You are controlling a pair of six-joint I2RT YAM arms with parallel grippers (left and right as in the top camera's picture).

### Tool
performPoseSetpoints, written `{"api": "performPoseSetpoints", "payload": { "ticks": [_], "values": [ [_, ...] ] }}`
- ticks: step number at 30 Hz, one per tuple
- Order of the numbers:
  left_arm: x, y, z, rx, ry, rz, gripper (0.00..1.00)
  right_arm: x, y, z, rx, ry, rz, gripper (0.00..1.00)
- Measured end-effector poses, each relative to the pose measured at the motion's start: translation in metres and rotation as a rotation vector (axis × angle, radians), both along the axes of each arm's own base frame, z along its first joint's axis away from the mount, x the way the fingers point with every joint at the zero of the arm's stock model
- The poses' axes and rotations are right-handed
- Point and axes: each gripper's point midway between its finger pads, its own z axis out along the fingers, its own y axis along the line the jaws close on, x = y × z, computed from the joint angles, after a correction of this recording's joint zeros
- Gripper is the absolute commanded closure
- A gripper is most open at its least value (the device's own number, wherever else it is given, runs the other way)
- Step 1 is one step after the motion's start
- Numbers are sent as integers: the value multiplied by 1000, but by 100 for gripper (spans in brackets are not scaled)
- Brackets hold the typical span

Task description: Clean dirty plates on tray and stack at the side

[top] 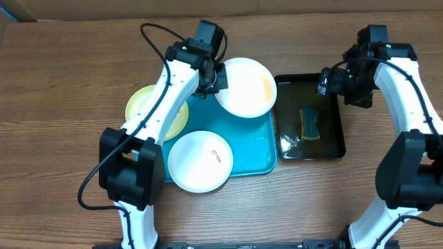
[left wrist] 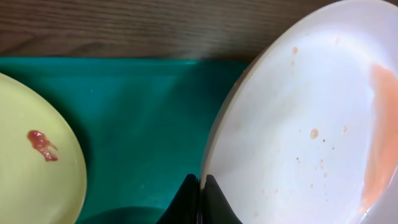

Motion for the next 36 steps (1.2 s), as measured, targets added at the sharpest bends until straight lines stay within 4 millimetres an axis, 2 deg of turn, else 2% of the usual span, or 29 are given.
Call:
{"api": "performPoseSetpoints", "payload": {
  "ticks": [3,8,11,12,13,15,20,23,29,36],
  "values": [
    [-2,-9,7,9,-10,-23,96,18,-1,4,-6,-77,-1,0],
    [1,-25,25,33,-69,-68,96,19,-5,5,13,-81,-14,0],
    [1,-34,31,39,-91,-87,96,22,-21,9,52,-97,-60,0],
    [0,-36,31,42,-93,-92,96,23,-38,13,68,-111,-102,0],
    [-1,-38,31,46,-96,-97,96,24,-46,14,70,-117,-120,0],
    [-2,-41,32,63,-108,-104,96,22,-80,17,83,-134,-200,0],
    [1,-52,37,116,-178,-115,96,-3,-159,19,119,-144,-401,0],
    [4,-63,42,140,-234,-126,96,-18,-187,19,130,-144,-477,0],
    [9,-75,53,202,-330,-141,96,-28,-210,20,136,-156,-536,0],
    [15,-86,76,381,-496,-194,96,-31,-214,20,141,-159,-549,0]
  ]
}}
